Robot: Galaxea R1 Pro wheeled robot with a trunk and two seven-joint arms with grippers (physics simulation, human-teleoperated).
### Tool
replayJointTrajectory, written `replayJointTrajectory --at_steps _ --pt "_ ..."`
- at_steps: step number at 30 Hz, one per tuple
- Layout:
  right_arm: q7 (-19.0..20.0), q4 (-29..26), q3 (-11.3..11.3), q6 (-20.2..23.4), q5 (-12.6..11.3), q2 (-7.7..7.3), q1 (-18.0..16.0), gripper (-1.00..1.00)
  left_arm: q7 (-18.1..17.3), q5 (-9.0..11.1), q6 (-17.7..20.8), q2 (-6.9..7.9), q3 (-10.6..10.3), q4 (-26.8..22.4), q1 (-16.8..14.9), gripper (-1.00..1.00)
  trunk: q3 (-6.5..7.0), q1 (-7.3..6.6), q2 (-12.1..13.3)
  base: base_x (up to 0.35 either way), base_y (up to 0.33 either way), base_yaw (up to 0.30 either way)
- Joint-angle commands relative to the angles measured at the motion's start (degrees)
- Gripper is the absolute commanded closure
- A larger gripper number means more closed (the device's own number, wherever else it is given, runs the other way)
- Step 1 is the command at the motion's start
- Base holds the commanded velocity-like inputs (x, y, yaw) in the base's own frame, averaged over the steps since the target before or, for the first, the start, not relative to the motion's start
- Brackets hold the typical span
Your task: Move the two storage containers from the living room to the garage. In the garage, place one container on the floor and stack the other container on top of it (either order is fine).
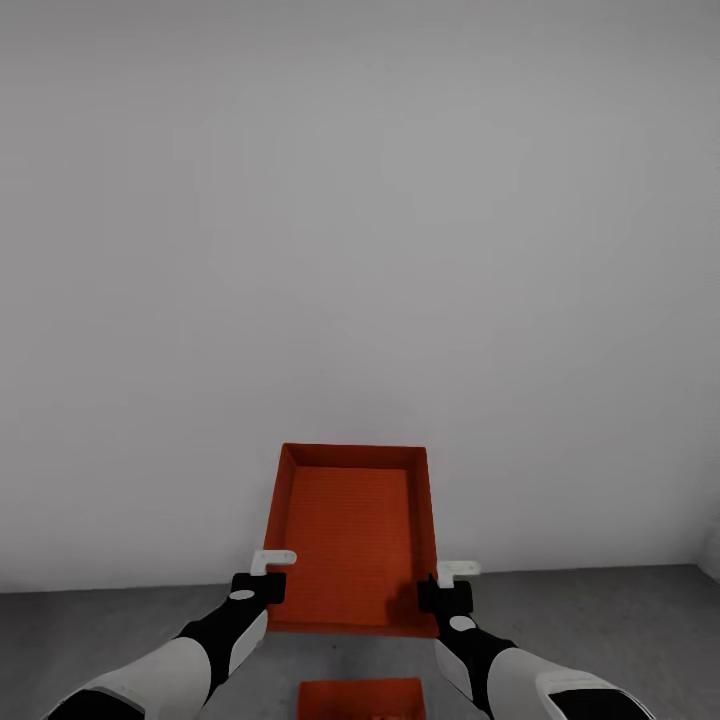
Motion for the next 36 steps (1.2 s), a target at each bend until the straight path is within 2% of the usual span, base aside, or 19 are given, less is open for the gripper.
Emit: replayJointTrajectory --at_steps 1,7,36 --pt "-0.29 -0.14 -2.20 -0.68 1.05 0.02 -0.04 1.00 0.56 4.93 -0.03 -0.08 2.02 0.14 -0.04 1.00 -0.09 0.01 -0.04 0.000 0.000 -0.176" --pt "-0.29 -0.14 -2.20 -0.69 1.05 -0.01 -0.04 1.00 0.56 4.93 -0.03 -0.08 2.02 0.14 -0.04 1.00 -0.50 0.01 -0.04 0.000 0.000 -0.092" --pt "-0.29 -0.14 -2.23 -0.22 1.05 -0.15 -0.04 1.00 0.56 4.93 -0.03 -0.08 2.02 0.14 -0.04 1.00 -3.12 0.01 -0.04 0.000 0.000 -0.001"
